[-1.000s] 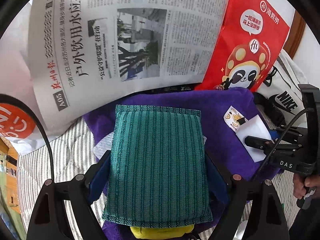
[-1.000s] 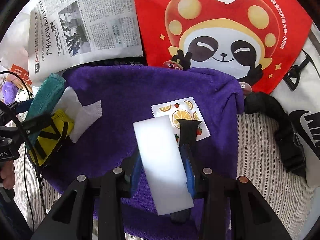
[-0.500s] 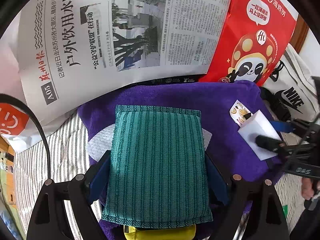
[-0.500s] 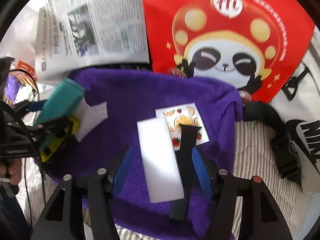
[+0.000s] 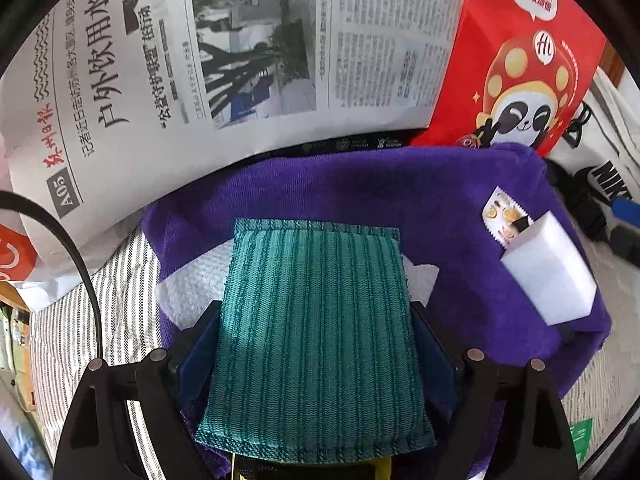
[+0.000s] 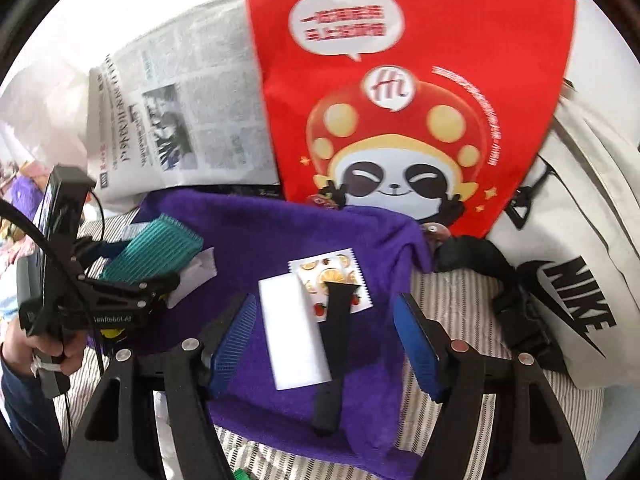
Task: Organize soft objects
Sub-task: 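Lower the teal cloth onto the towel over the pouch and open the left gripper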
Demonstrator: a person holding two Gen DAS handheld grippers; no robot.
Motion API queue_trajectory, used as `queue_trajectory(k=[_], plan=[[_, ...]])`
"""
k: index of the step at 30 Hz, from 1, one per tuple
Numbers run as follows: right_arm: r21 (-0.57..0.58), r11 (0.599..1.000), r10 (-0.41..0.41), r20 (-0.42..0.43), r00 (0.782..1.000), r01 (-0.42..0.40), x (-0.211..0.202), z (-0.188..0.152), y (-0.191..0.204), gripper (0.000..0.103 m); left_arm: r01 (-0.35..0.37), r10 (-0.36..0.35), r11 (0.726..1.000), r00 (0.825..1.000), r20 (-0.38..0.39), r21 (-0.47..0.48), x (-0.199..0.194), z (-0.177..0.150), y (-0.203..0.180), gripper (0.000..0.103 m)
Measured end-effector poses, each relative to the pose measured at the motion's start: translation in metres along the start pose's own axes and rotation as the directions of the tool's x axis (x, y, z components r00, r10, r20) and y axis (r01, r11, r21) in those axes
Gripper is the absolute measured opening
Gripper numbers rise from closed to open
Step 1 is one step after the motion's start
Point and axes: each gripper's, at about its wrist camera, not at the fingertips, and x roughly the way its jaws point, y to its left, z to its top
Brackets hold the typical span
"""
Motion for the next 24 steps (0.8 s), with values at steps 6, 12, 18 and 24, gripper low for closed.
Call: queue_trajectory(k=[6, 12, 18, 24], plan=[[0.026, 1.000, -0.009, -0.005, 1.000, 0.009, -0.001, 0.001, -0.011, 0.071, 0.004, -0.004, 1.000, 1.000, -0.024, -0.003, 0.014, -0.003, -0.004, 0.090], [0.024, 1.000, -0.009, 0.018, 1.000, 0.009, -0.014, 0.003, -0.014, 0.071, -0.005, 0.006, 1.000, 0.997, -0.071, 0.011, 0.029, -0.013, -0.011, 0.090], [0.015, 1.000, -0.015, 0.053, 0.998, 0.014, -0.031, 0.005, -0.013, 0.071, -0.007, 0.008, 1.000, 0.996, -0.092, 0.012, 0.030, -0.020, -0.019, 0.090], [0.001, 1.000, 0.011, 0.082, 0.997, -0.011, -0.046, 0.004, -0.007, 0.071, -0.009, 0.011, 1.000, 0.995, -0.103, 0.023, 0.016, -0.038, -0.028, 0.090]])
